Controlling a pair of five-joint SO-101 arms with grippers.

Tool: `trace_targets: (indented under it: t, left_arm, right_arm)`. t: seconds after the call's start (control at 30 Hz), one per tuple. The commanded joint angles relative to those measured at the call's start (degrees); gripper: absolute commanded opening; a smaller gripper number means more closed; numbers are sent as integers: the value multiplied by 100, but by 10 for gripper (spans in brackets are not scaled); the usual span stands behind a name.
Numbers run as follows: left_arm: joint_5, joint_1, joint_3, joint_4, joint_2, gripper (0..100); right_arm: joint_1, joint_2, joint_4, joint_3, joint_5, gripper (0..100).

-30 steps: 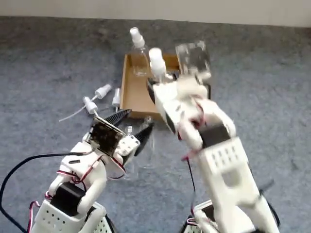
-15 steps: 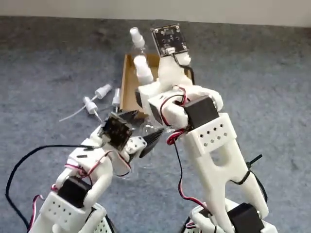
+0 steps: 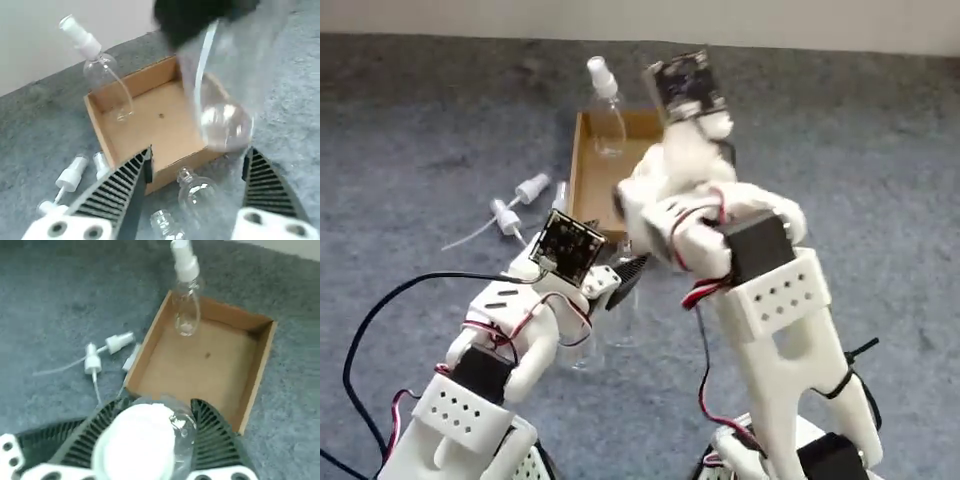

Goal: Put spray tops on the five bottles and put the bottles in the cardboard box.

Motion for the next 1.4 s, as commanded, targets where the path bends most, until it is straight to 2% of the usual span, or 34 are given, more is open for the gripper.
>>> trace_targets:
  t: [0.0, 0.23, 0.43, 0.8, 1.37]
  left_arm:
    - [-26, -127, -163, -105, 22, 215]
    - [9, -1033, -127, -264, 48, 101]
    - [9, -1112, 127, -703, 66, 3]
    - [9, -1112, 127, -695, 22, 6]
    - [9, -1103, 119, -686, 22, 6]
  right_arm:
    - [637, 453, -857, -356, 79, 4]
    - [875, 2053, -2290, -725, 53, 4]
    - [884, 3556, -2448, -2070, 44, 4]
    - [1077, 5490, -2440, -3916, 44, 4]
    - [1130, 6185, -2440, -4057, 44, 9]
